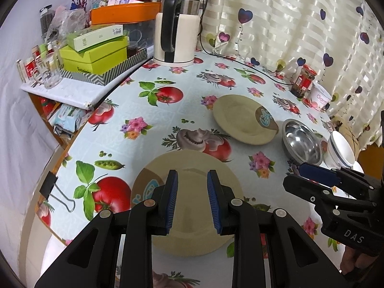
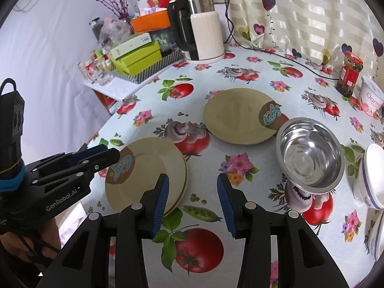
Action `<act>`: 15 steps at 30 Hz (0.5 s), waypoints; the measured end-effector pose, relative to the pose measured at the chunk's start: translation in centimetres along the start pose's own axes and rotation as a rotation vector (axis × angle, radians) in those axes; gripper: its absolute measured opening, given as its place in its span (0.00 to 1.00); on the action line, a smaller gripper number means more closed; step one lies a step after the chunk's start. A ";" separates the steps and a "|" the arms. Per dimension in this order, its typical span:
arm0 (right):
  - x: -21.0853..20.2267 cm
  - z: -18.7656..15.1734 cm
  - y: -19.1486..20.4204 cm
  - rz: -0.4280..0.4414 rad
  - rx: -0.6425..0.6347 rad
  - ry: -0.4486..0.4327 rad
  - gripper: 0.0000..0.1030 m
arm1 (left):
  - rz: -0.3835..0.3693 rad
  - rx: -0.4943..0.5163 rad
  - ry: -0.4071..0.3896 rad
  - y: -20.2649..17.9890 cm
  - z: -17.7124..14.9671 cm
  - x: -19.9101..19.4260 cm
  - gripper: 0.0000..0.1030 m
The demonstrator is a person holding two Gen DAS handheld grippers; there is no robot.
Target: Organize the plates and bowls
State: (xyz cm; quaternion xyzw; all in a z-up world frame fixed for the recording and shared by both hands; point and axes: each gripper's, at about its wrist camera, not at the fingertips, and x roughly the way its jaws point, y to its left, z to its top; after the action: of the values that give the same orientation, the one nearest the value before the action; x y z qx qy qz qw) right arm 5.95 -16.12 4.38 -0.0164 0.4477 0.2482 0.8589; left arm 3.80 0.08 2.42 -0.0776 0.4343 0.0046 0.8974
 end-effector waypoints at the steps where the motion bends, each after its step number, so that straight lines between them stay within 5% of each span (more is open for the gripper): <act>1: 0.0 0.0 -0.1 0.000 0.001 0.000 0.40 | 0.000 0.004 0.002 -0.1 0.1 0.1 0.26; 15: 0.0 0.7 -1.0 -0.008 0.012 0.000 0.41 | -0.011 0.015 0.011 -0.7 1.1 1.3 0.26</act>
State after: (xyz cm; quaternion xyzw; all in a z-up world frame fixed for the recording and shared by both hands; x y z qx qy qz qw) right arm 6.93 -16.86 4.59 -0.0132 0.4491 0.2420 0.8600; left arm 5.48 -0.55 2.20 -0.0732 0.4386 -0.0040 0.8957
